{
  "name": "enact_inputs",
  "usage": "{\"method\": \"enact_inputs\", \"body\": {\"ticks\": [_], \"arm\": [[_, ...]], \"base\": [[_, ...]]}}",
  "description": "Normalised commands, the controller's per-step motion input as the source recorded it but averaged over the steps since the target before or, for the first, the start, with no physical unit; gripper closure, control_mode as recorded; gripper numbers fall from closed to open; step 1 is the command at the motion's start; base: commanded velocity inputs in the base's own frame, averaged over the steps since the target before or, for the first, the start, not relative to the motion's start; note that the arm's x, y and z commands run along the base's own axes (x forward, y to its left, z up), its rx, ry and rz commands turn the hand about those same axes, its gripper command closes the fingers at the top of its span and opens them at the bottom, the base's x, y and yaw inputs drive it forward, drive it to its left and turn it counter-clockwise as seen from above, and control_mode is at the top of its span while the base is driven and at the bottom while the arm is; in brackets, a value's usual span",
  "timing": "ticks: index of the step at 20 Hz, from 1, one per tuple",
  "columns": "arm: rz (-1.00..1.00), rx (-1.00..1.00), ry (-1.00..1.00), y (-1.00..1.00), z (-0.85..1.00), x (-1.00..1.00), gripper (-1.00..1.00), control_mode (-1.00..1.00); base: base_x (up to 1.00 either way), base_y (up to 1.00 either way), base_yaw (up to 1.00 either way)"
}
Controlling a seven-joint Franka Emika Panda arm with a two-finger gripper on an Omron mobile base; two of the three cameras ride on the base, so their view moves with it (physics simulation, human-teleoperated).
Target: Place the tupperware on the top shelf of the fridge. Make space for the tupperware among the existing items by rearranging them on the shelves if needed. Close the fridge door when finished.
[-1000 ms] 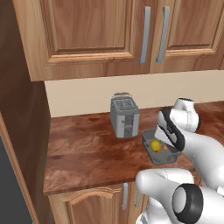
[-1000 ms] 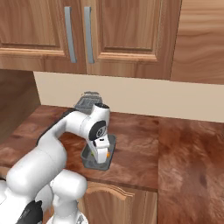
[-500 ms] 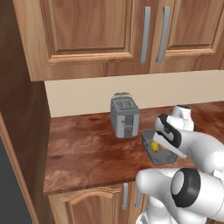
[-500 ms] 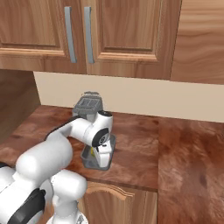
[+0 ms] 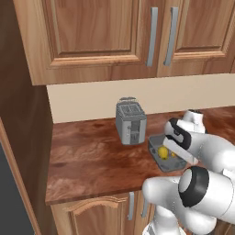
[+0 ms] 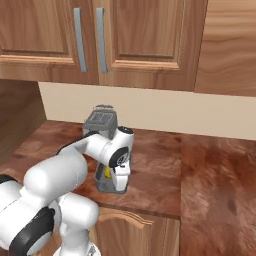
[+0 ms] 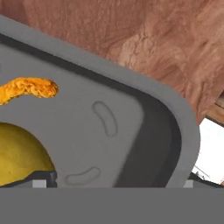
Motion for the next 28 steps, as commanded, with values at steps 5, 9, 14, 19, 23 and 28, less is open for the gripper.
{"method": "enact_inputs", "body": {"ticks": [5,9,14,19,23,28], "arm": [[-0.06,-0.15,-0.3,0.53,-0.35,0.0,-1.0,-1.0],[-0.11,-0.25,-0.16,0.76,-0.31,0.0,-1.0,-1.0],[-0.09,-0.13,0.01,0.34,-0.4,0.02,1.0,-1.0],[-0.03,-0.02,0.01,0.06,-0.31,0.05,1.0,-1.0],[0.0,0.0,0.0,0.0,-0.05,0.0,1.0,-1.0],[0.0,0.0,0.0,0.0,0.14,-0.13,1.0,-1.0]], "base": [[0.0,0.0,0.0],[0.0,0.0,0.0],[0.0,0.0,0.0],[0.0,0.0,0.0],[0.0,0.0,0.0],[0.0,0.0,0.0]]}}
